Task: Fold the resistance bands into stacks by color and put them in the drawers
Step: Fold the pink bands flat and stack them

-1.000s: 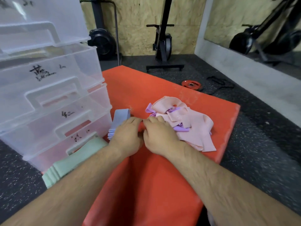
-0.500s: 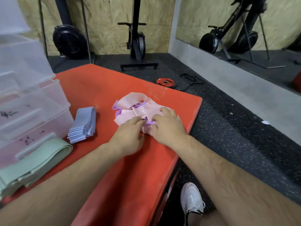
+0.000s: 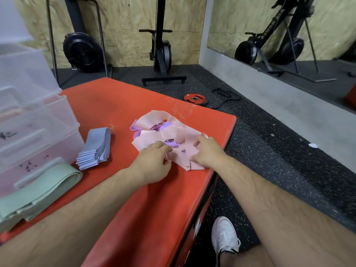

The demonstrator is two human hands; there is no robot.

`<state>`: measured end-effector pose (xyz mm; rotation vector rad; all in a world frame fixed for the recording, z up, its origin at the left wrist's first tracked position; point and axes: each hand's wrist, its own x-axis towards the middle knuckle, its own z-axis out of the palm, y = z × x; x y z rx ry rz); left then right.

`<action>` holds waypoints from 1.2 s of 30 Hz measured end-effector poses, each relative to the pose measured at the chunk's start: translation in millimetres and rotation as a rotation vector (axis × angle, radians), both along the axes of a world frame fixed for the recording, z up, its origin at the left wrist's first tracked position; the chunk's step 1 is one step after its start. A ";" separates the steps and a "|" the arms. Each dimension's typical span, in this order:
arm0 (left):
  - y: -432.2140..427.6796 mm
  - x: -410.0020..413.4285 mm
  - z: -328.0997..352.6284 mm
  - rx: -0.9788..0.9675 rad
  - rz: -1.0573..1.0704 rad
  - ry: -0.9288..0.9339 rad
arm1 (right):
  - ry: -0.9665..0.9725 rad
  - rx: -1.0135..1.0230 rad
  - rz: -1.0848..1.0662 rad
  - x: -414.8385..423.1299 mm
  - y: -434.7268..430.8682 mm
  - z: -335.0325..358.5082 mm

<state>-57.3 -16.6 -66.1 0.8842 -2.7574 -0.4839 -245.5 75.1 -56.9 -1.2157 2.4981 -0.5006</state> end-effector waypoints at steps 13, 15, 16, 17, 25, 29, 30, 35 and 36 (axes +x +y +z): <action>17.6 3.3 41.6 0.169 -0.100 0.392 | -0.638 -0.573 -0.160 35.5 -4.4 80.8; 18.9 8.3 50.0 0.086 -0.064 0.464 | -0.805 -0.618 -0.115 44.7 -5.8 90.8; 18.2 11.2 53.6 0.046 -0.041 0.503 | -0.840 -0.609 -0.073 49.4 -7.2 93.2; 16.9 14.6 56.6 0.013 -0.023 0.541 | -0.872 -0.592 -0.027 54.4 -8.4 95.0; 5.5 49.9 74.8 -0.082 0.122 0.685 | -0.675 -0.477 0.272 81.4 -18.6 90.6; 6.5 70.5 82.9 0.059 0.209 0.793 | -0.187 -0.386 0.345 82.2 -36.0 68.4; 5.5 76.5 84.1 0.077 0.241 0.814 | -0.116 -0.362 0.375 81.6 -38.6 64.8; -0.8 110.0 83.8 0.144 0.381 0.826 | -0.099 -0.140 0.590 73.1 -38.9 51.7; -3.2 116.8 83.3 0.178 0.412 0.845 | -0.081 -0.112 0.610 72.2 -38.6 49.2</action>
